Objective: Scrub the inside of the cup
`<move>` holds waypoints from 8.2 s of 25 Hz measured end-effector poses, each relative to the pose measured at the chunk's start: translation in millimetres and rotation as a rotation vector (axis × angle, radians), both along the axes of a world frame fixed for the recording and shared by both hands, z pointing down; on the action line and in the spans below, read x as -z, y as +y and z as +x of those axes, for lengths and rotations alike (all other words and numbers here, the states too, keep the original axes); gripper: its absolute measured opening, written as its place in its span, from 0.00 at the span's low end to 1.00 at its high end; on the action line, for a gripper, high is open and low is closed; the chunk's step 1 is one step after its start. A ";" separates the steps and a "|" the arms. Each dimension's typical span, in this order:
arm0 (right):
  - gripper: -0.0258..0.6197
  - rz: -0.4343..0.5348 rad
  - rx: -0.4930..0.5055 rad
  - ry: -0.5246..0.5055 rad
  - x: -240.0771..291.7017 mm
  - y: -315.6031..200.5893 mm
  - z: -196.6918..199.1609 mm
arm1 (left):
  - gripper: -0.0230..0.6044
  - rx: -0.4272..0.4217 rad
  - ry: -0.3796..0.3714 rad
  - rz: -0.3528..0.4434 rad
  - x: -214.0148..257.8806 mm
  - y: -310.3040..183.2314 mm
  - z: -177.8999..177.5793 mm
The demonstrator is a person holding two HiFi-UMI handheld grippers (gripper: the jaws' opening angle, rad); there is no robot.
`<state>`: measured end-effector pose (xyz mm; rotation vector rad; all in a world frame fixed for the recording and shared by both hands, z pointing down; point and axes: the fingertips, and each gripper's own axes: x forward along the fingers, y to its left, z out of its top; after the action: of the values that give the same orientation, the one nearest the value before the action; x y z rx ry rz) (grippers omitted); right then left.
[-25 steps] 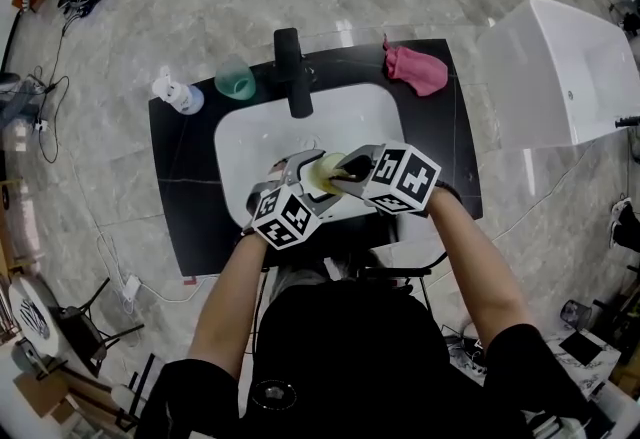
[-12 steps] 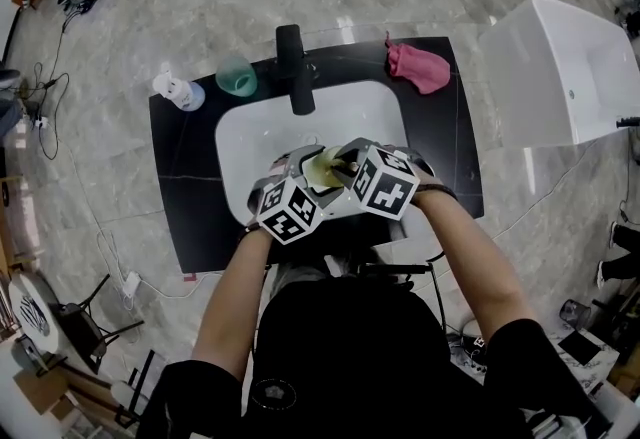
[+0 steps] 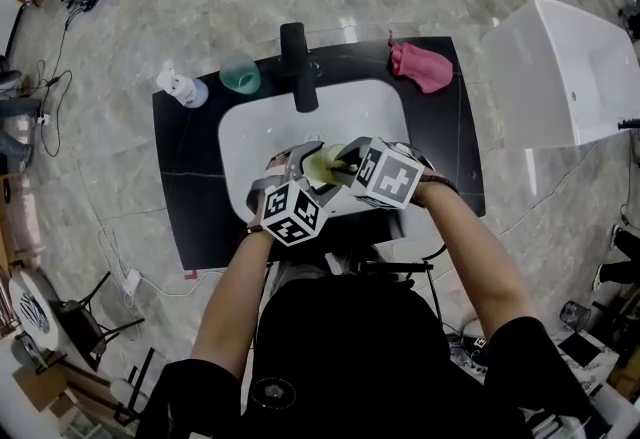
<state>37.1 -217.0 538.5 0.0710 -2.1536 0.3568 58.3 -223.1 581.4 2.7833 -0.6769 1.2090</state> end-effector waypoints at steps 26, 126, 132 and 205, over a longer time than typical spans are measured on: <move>0.11 0.366 0.007 -0.040 16.1 -18.4 -0.7 | 0.60 0.026 0.034 -0.081 1.6 3.8 -18.0; 0.11 0.039 -0.162 -0.115 2.9 -8.6 -20.1 | 0.60 -0.001 -0.053 -0.090 -39.3 -19.0 -20.6; 0.11 0.028 -0.216 -0.118 -1.3 -14.5 -4.0 | 0.60 0.054 0.018 -0.169 -62.3 -17.3 -18.4; 0.10 0.089 -0.534 -0.290 14.2 0.6 111.9 | 0.04 0.615 0.247 -0.152 23.5 64.1 -67.6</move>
<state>149.0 -216.3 524.4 0.6909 -2.4165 0.6055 -9.3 -159.0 557.9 2.2724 -1.2249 0.7429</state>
